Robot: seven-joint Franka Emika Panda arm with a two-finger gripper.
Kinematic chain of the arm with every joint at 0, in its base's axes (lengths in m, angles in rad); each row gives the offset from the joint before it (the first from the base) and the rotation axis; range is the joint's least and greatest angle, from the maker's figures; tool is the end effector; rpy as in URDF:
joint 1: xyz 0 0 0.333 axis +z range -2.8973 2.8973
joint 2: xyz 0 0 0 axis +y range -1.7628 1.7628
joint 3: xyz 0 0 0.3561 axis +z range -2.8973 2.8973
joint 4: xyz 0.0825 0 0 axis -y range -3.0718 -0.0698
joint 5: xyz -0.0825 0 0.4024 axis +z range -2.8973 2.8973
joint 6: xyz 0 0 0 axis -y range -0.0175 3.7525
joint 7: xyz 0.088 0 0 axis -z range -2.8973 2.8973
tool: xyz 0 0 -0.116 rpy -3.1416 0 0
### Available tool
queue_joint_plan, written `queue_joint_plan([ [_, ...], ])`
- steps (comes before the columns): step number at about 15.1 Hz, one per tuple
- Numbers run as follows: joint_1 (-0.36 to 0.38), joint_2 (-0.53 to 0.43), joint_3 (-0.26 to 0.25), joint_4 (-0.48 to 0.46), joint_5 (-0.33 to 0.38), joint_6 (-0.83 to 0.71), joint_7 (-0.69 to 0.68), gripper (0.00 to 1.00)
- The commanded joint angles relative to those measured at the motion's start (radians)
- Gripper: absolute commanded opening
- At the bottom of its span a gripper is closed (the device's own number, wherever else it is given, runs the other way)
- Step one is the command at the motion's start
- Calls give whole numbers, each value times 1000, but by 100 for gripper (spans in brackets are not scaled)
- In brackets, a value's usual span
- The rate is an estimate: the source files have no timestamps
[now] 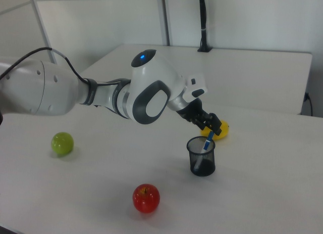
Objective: Take marker pen
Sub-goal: 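Lower the gripper and close it on the blue-capped marker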
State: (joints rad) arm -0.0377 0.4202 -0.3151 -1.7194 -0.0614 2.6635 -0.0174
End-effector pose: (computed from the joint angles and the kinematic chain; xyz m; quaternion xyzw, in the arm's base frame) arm 0.7021 -0.2230 0.4334 0.9543 -0.1090 0.2478 0.1262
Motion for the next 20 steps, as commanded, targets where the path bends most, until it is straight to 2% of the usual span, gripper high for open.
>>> queue_joint_plan([
  [1, 4, 0, -7, -28, -28, 29, -16, 57],
  [5, 4, 17, -7, -26, -32, 48, -15, 54],
  [7, 1, 26, -7, -35, -32, 82, -16, 47],
  [9, 1, 28, -7, -35, -31, 84, -15, 28],
  [10, 1, 26, -7, -37, -31, 84, -13, 10],
  [11, 1, 25, -7, -37, -29, 82, -12, 0],
  [14, 1, -4, -7, -35, -29, 76, -9, 0],
  [20, 1, -168, -6, -34, -12, 49, 1, 0],
])
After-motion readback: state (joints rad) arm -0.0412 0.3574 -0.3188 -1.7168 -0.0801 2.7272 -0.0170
